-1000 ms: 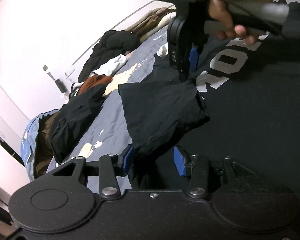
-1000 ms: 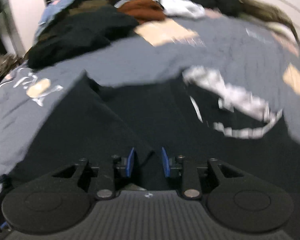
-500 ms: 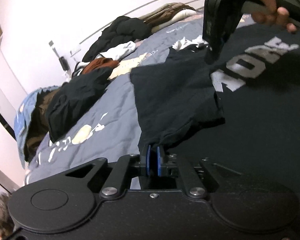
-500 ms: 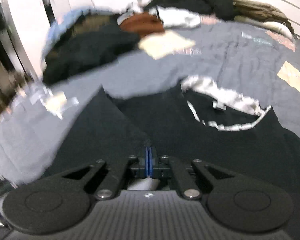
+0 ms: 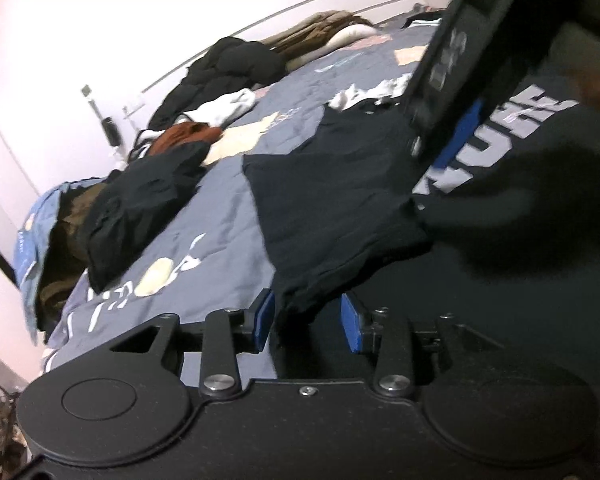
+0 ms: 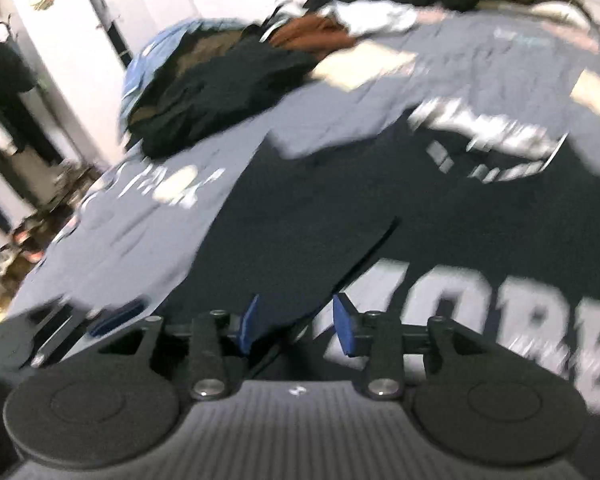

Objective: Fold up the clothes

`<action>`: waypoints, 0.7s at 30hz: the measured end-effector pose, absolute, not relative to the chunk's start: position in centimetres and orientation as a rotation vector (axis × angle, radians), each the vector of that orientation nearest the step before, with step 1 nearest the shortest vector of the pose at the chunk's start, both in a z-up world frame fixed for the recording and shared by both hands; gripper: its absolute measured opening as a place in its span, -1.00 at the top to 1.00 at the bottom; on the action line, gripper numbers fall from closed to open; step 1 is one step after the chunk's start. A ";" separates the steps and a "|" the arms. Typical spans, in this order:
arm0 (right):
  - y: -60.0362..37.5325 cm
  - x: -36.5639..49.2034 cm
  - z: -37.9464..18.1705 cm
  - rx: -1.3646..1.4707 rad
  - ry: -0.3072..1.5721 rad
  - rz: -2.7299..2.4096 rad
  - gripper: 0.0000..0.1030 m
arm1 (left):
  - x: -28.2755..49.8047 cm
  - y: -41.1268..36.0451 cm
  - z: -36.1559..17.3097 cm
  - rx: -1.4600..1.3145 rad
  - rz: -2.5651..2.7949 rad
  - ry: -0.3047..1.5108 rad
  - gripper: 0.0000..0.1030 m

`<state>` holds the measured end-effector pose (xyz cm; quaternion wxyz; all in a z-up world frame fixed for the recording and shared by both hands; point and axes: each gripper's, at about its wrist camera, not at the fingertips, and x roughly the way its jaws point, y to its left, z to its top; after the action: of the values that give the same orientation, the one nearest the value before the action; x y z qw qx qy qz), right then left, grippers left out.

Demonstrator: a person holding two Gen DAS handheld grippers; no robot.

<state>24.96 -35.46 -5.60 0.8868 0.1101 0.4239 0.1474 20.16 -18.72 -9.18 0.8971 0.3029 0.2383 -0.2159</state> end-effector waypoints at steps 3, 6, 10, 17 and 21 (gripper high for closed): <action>-34.5 24.9 -6.7 0.251 0.907 0.299 0.23 | 20.2 -18.7 -9.3 0.631 -0.454 0.506 0.28; -33.7 25.0 -8.0 0.282 0.929 0.329 0.37 | 20.7 -18.3 -9.5 0.612 -0.445 0.531 0.28; -33.0 24.2 -7.8 0.211 0.920 0.368 0.91 | 21.2 -17.6 -9.9 0.617 -0.413 0.541 0.28; -32.7 23.2 -7.3 0.046 0.968 0.349 0.87 | 20.6 -18.1 -10.2 0.681 -0.387 0.495 0.28; -33.0 23.4 -6.4 0.028 0.983 0.314 0.66 | 19.9 -18.8 -10.8 0.749 -0.380 0.450 0.28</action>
<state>23.40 -33.05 -6.42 0.8697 0.0134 0.4700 0.1502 19.87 -18.81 -10.76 0.8887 0.3605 0.2164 -0.1828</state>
